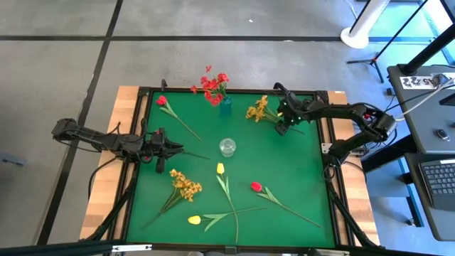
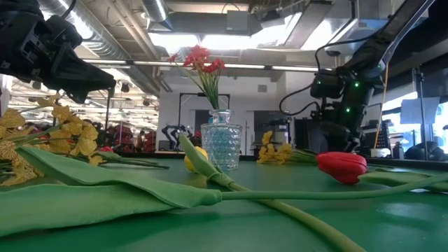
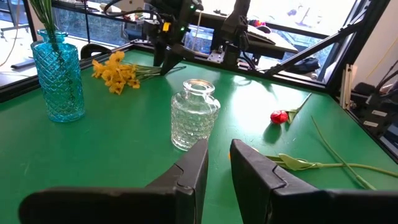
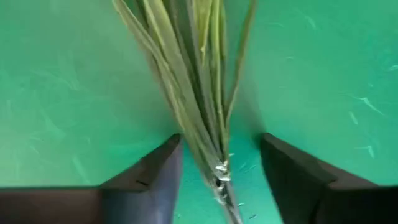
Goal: Sort flowers into vase by color
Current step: Put the top yellow flowers into the transparent vase
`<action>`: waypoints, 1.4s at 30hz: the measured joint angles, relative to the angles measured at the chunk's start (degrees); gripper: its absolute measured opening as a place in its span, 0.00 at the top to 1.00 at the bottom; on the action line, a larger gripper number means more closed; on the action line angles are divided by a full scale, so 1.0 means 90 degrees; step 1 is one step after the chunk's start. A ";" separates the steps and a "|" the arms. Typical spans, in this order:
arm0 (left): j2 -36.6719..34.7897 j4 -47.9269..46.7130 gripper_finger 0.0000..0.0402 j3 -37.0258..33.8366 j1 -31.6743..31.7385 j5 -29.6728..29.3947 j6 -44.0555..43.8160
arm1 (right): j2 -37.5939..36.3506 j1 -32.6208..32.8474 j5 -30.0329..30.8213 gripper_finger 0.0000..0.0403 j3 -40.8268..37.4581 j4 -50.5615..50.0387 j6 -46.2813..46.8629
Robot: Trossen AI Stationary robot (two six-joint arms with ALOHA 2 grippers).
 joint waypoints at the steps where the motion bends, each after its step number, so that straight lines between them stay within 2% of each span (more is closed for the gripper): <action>1: 0.0001 0.0001 0.83 -0.0001 0.0001 -0.0001 0.0000 | 0.0002 0.0000 -0.0067 0.56 -0.0004 -0.0005 0.0041; 6: -0.0001 -0.0001 0.83 0.0001 0.0001 0.0000 0.0000 | 0.0005 -0.0007 -0.0382 0.89 -0.0012 0.0012 0.0087; 8: 0.0001 -0.0001 0.83 0.0001 0.0000 0.0001 0.0000 | -0.0028 -0.0010 -0.0583 0.96 0.0006 -0.0028 0.0008; 13: 0.0000 0.0000 0.83 0.0000 0.0000 0.0001 0.0000 | -0.0630 0.0012 -0.1476 0.93 -0.0038 -0.0146 0.0151; 18: 0.0001 0.0001 0.83 0.0000 0.0001 0.0001 0.0000 | -0.1751 0.0054 -0.2562 0.97 -0.0163 0.0565 0.0736; 22: -0.0001 -0.0001 0.83 -0.0001 0.0001 0.0000 0.0000 | -0.2708 0.0502 -0.3125 0.96 -0.0334 0.1262 0.1177; 24: 0.0001 0.0001 0.83 0.0001 -0.0001 -0.0001 0.0000 | -0.3146 0.0916 -0.3240 0.97 -0.0502 0.2007 0.1480; 28: 0.0000 0.0001 0.83 0.0000 0.0000 0.0000 0.0000 | -0.3763 0.2067 -0.2966 0.97 -0.0892 0.3880 0.1963; 32: -0.0001 -0.0001 0.83 0.0001 0.0001 -0.0001 0.0000 | -0.3869 0.3235 -0.1954 0.97 -0.1195 0.5524 0.1816; 37: 0.0001 0.0000 0.83 0.0000 0.0000 0.0000 0.0000 | -0.3415 0.4334 -0.0737 0.97 -0.1243 0.6981 0.0858; 42: 0.0001 0.0001 0.83 0.0001 -0.0001 0.0001 0.0000 | -0.2519 0.4719 -0.0368 0.97 -0.1243 0.8511 0.0287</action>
